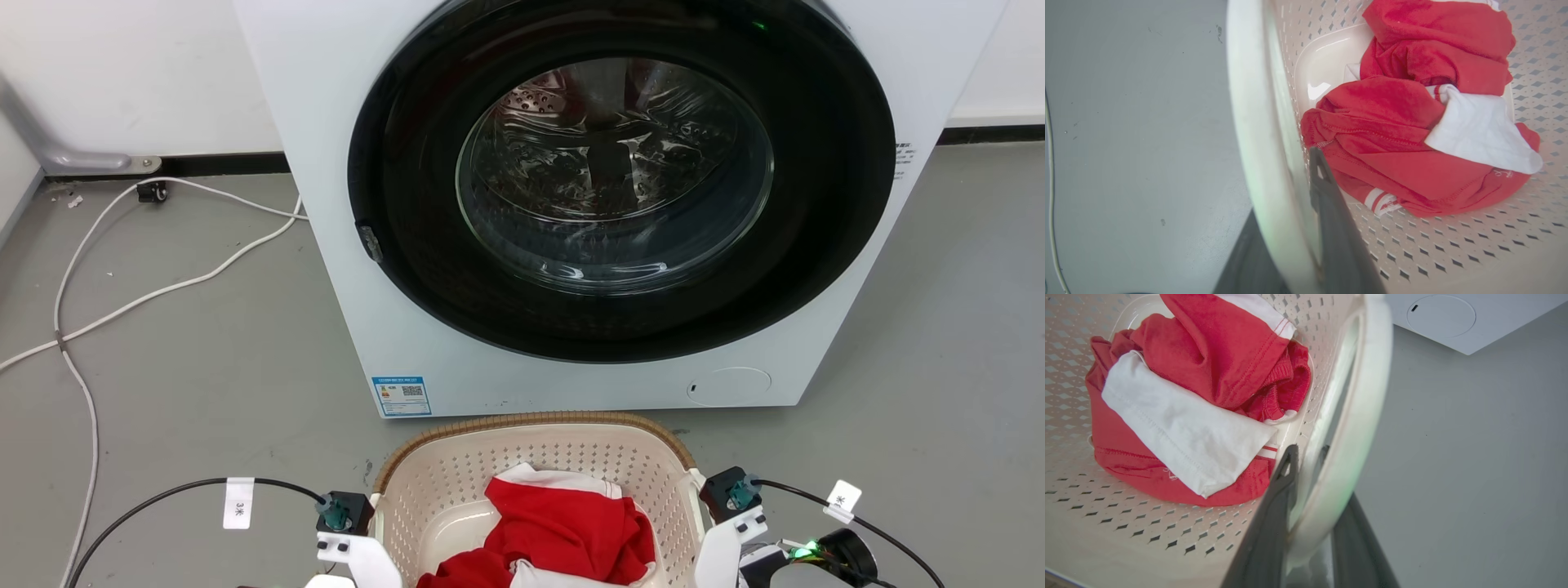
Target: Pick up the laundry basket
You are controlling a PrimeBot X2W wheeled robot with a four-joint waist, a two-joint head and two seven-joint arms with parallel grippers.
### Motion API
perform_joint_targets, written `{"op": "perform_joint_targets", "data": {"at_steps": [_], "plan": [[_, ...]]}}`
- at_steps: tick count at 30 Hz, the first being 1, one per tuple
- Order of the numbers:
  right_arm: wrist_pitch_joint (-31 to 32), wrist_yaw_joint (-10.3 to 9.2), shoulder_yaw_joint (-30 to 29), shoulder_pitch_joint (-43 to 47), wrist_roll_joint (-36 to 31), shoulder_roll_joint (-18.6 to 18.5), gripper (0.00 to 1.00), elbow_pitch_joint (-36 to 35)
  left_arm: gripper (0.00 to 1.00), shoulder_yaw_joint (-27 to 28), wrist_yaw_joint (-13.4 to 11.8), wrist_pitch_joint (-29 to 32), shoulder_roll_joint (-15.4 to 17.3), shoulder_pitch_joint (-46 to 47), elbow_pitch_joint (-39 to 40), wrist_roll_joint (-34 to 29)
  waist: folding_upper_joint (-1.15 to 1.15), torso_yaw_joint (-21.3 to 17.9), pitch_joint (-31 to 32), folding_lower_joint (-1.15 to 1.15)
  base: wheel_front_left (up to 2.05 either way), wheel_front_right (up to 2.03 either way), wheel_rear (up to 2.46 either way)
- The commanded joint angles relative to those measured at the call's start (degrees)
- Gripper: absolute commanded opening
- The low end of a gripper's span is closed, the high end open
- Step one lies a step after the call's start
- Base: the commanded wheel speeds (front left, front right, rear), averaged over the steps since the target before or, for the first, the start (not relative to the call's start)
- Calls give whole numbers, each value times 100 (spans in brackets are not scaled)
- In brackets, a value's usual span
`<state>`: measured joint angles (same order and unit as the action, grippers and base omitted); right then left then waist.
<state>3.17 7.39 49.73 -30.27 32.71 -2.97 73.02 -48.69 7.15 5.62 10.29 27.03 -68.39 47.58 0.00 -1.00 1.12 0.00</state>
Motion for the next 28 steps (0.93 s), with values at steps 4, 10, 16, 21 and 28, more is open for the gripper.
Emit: {"op": "perform_joint_targets", "data": {"at_steps": [4,10,16,21,28], "plan": [[-32,18,91,-142,43,17,0,-17,0,-125,50,-16,2,83,4,70,0,-7,1,0,0,0,0],[-40,18,177,-160,148,17,0,-3,0,-241,50,-40,4,109,-15,185,0,-11,3,0,0,0,0],[-45,18,246,-186,207,17,0,13,0,-344,50,-57,8,132,-31,307,0,-15,-6,0,0,0,0],[-52,18,297,-203,260,17,0,23,0,-429,50,-84,19,162,-49,383,0,-18,-23,0,0,0,0],[-37,18,376,-186,340,17,0,31,0,-548,50,-105,36,154,-68,510,0,-24,-35,0,0,0,0]]}}
